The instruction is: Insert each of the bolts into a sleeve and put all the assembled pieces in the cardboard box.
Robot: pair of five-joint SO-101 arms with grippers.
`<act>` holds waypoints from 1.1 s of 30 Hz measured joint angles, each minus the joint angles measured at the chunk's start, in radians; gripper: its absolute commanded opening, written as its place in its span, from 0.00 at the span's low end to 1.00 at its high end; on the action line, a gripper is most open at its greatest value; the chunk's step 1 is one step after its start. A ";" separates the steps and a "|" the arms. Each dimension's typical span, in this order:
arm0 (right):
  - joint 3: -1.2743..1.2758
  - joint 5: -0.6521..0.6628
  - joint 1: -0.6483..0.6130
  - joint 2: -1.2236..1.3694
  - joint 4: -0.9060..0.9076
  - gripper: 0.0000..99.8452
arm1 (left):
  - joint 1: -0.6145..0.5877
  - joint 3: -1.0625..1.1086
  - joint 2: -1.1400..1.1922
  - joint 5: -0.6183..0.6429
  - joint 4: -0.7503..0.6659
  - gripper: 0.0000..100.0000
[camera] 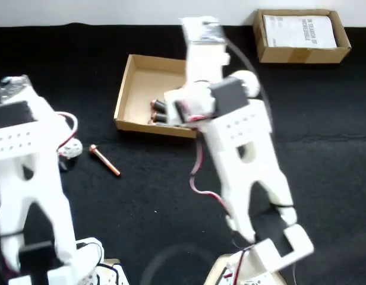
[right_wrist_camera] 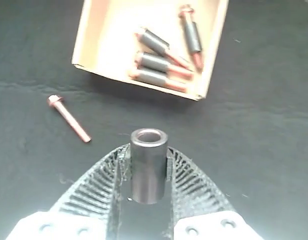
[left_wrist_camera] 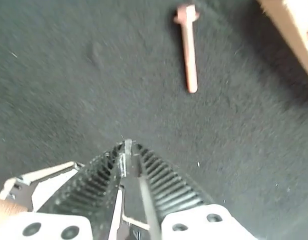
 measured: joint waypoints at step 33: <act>0.861 0.140 0.212 -0.683 -0.080 0.01 | 0.046 0.000 0.494 0.153 -0.387 0.21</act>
